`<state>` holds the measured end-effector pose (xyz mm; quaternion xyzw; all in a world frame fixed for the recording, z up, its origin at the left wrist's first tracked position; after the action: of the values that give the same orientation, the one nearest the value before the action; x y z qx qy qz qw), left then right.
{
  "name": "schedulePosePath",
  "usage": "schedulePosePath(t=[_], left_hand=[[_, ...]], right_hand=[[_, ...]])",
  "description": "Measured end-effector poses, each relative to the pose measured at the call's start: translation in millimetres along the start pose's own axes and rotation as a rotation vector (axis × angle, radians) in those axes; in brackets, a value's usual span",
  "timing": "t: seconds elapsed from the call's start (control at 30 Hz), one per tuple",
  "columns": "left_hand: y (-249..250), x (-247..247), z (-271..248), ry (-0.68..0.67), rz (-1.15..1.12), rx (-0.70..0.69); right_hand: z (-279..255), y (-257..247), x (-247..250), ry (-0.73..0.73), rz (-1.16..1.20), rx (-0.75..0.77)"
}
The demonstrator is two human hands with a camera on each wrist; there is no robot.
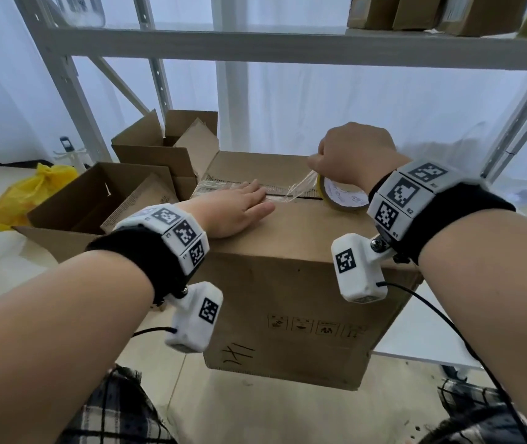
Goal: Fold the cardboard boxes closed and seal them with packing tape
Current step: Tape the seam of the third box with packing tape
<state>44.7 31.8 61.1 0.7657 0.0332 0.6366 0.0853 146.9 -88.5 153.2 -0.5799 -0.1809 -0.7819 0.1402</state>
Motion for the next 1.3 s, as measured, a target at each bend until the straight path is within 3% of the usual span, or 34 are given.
schedulePosePath(t=[0.3,0.47,0.7,0.9,0.97,1.17,1.3], left_hand=[[30,-7,32,-0.006,-0.001,0.138],[51,-10,43,-0.019,-0.007,0.097],[33,-8,28,-0.039,-0.027,0.038],[16,-13,21,-0.002,-0.019,0.098],[22,-13,28,0.016,-0.02,0.089],[31,-7,38,0.039,-0.02,0.04],[35,-2,46,0.005,-0.019,0.04]], right_hand=[[-4,19,4,0.031,0.155,-0.072],[-3,15,3,0.029,0.164,-0.064],[-7,9,9,0.055,0.145,-0.054],[-9,1,11,0.057,0.163,-0.04],[-10,6,13,0.072,0.235,-0.061],[-13,47,8,-0.004,0.798,-0.15],[-10,51,3,-0.004,0.832,-0.153]])
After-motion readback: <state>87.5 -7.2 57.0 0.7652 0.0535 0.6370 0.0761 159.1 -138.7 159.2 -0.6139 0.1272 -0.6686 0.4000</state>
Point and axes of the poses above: each hand's wrist, its own z-axis towards the middle knuckle, its own x-axis out of the back of the hand, y = z × x, the point moved 9 cm from there along z, towards the middle knuckle, and after that the axes turned 9 degrees about -x, right-handed, at the moved point
